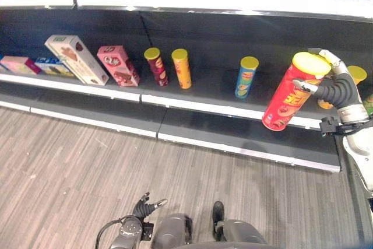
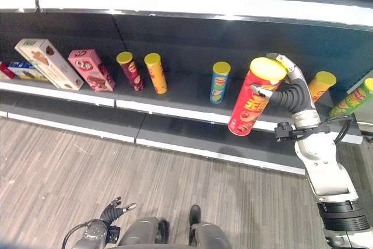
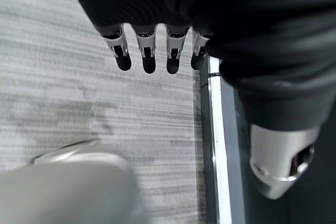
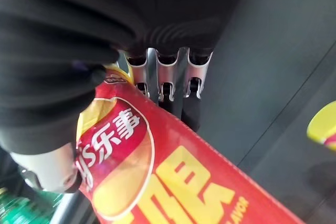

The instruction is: Put the goods on the table back onto the shelves and tidy them up.

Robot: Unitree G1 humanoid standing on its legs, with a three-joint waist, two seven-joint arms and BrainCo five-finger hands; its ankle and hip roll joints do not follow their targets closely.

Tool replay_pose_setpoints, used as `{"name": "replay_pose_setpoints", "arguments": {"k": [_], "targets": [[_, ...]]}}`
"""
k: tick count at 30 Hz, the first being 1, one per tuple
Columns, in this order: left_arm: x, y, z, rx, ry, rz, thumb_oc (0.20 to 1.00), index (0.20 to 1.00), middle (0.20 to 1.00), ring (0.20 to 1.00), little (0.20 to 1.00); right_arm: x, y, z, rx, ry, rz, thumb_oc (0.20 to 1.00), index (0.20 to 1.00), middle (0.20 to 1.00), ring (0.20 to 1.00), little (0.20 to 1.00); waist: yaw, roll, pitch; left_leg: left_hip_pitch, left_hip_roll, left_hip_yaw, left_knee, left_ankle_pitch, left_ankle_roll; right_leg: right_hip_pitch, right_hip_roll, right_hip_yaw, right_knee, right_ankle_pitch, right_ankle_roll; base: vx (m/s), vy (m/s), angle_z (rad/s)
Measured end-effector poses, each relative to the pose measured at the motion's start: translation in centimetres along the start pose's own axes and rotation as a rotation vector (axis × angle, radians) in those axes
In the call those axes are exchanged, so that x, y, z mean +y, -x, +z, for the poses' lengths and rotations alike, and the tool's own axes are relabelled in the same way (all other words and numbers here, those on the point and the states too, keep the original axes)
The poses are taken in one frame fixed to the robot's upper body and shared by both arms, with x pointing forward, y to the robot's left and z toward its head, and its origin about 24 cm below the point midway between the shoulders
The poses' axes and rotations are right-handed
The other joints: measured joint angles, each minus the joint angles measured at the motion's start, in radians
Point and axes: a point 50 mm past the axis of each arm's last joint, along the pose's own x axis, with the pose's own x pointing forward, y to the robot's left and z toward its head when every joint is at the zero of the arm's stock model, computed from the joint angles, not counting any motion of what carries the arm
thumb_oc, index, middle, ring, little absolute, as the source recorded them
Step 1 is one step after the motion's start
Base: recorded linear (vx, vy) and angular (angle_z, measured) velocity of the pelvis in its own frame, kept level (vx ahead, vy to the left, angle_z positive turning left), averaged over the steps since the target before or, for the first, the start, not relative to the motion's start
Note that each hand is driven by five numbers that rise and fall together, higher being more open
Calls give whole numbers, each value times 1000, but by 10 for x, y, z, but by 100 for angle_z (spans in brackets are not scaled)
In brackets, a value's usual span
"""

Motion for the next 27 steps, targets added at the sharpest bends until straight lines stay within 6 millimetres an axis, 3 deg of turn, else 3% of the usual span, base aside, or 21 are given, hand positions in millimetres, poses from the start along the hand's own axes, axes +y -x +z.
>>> {"name": "replay_pose_setpoints", "arguments": {"k": [1,2,3,4,6,8,9,10,12,13,14,15,16,17,20,21,24,27], "targets": [[1,2,-4,9,4,6,1000,1000,1000,1000,1000,4,2,-8,32,-23,-10,200,200,200,200,200,16,16,-1,6,46,-41,-175,14,-6,12,0,13,-19,-40,138,322,416,-70],[0,1,-4,6,4,4,1000,1000,1000,1000,1000,7,-1,-13,52,-36,-19,200,200,200,200,200,21,35,4,22,92,-92,-325,45,-26,-11,-1,-28,25,-67,128,209,317,-96],[5,0,2,-13,2,19,1000,1000,1000,1000,1000,7,-2,-13,58,-21,-13,200,200,200,200,200,35,35,13,16,126,-116,-412,87,-73,-3,-8,-4,35,-30,36,146,313,-92],[3,0,5,-24,3,17,1000,1000,1000,1000,1000,9,-3,-13,58,-8,-2,200,200,200,200,200,40,51,12,6,146,-129,-430,107,-75,5,-3,13,32,-35,35,91,201,-88],[4,0,2,-14,2,18,1000,1000,1000,1000,1000,12,-3,-9,44,10,15,200,200,200,200,200,40,68,12,-9,138,-131,-396,122,-89,33,-10,23,12,-42,45,0,206,-67],[7,0,3,-25,2,28,1000,1000,1000,1000,1000,17,-9,4,-16,29,36,200,200,200,200,200,32,81,15,2,75,-111,-414,200,-63,70,-38,62,-29,-49,60,-84,312,-80],[7,0,6,-35,3,28,1000,1000,1000,1000,1000,19,-13,9,-44,33,44,200,200,200,200,200,26,100,14,10,58,-92,-432,278,-42,74,-42,73,-36,-53,73,-159,262,-77],[9,0,10,-52,-6,34,1000,1000,1000,1000,1000,26,-20,19,-89,29,64,200,200,200,200,200,16,126,15,29,41,-35,-449,322,31,77,-52,93,-23,-89,114,-103,97,-43],[19,-4,29,-116,-13,63,1000,1000,1000,1000,1000,34,-22,22,-103,13,83,200,200,200,200,200,18,97,32,32,2,-23,-459,329,44,43,-97,90,32,-100,163,-107,90,-24],[25,-6,41,-151,-21,81,1000,1000,1000,1000,1000,41,-26,28,-133,16,109,200,200,200,200,200,47,93,43,32,-2,-23,-458,315,65,-2,-114,88,85,-112,222,-86,63,-26],[26,-8,46,-159,-21,90,1000,1000,1000,1000,1000,43,-26,32,-149,23,120,200,200,200,200,200,58,92,43,32,-15,-24,-459,305,79,4,-143,66,21,-116,232,-98,51,-23],[31,-8,50,-170,-22,110,1000,1000,1000,1000,1000,43,-31,42,-195,30,120,200,200,200,200,200,72,77,47,16,-43,-19,-459,301,83,5,-207,36,-83,-80,249,-62,11,2],[34,-8,53,-181,-21,120,1000,1000,1000,1000,1000,42,-34,47,-220,35,115,200,200,200,200,200,71,66,56,12,-58,-18,-459,300,84,-10,-231,33,-84,-45,250,-75,9,30],[43,-8,57,-192,-12,146,1000,1000,1000,1000,1000,41,-35,52,-243,42,109,200,200,200,200,200,70,36,73,10,-91,-24,-458,297,85,-11,-274,34,-82,8,258,-45,-8,38],[44,-8,52,-172,-7,161,1000,1000,1000,1000,1000,44,-37,58,-274,73,119,200,200,200,200,200,94,30,84,-6,-73,-22,-441,291,77,-16,-256,34,-78,-8,245,-12,-13,10],[41,-6,42,-144,-5,154,1000,1000,1000,1000,1000,44,-37,59,-279,89,119,200,200,200,200,200,97,28,85,-3,-64,-20,-429,283,67,-10,-248,34,-78,-8,245,-1,-28,-9],[35,-3,23,-91,1,141,1000,1000,1000,1000,1000,39,-38,63,-303,146,107,200,200,200,200,200,83,22,88,-2,-49,-20,-397,265,49,5,-237,35,-77,-9,240,-1,-21,-6],[31,-3,24,-93,3,133,1000,1000,1000,1000,1000,32,-38,65,-315,175,85,200,200,200,200,200,73,21,89,-3,-41,-20,-394,260,44,5,-228,36,-77,-6,232,-3,-15,-2]]}}
